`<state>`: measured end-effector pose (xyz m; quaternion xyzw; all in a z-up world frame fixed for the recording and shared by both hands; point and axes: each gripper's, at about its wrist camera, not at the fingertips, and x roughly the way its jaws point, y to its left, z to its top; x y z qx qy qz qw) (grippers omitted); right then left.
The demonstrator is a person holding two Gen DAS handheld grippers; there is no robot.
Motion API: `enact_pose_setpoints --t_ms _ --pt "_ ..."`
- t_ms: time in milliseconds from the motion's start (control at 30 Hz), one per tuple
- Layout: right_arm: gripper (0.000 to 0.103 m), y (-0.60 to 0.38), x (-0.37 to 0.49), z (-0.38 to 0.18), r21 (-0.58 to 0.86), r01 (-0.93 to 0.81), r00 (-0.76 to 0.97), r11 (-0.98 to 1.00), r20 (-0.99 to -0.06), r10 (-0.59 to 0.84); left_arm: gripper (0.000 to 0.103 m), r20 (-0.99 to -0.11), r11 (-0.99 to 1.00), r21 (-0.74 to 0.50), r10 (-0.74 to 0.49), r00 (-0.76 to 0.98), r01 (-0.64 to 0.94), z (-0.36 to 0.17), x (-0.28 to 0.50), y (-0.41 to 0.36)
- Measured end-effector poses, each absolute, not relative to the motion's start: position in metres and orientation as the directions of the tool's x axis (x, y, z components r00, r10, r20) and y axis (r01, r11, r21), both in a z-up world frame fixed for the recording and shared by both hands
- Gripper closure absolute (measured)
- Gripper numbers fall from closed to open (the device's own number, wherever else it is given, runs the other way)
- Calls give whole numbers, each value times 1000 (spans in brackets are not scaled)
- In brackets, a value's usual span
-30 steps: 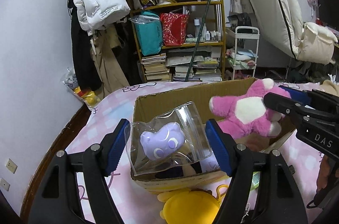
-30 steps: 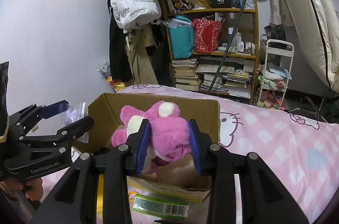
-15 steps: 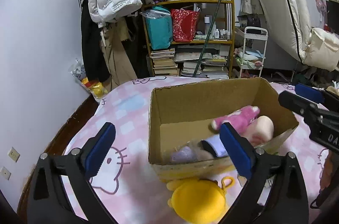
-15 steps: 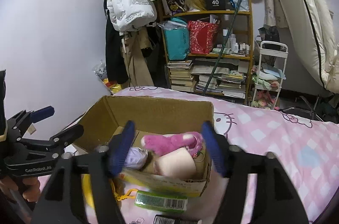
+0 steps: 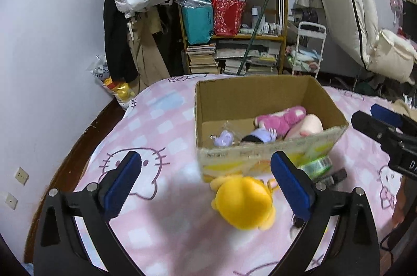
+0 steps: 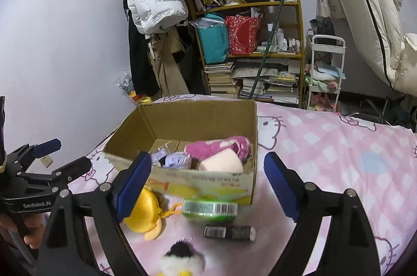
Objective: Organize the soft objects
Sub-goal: 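Open both grippers to drop the pink plush and clear bag into the box, then lower the left gripper to the yellow plush while the right gripper reaches the penguin plush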
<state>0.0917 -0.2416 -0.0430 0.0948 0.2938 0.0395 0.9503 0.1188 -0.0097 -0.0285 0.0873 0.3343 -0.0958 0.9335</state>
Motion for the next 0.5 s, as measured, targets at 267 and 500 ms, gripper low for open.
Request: enact_pose_setpoints --t_ms 267,500 --pt "11 -239 71 -47 189 -21 810 982 -573 128 5 -674 964 92 -125 728 250 -28 94 -9" --pt "11 -241 65 -52 210 -12 793 978 -594 137 5 -693 966 64 -138 708 250 -31 85 -3"
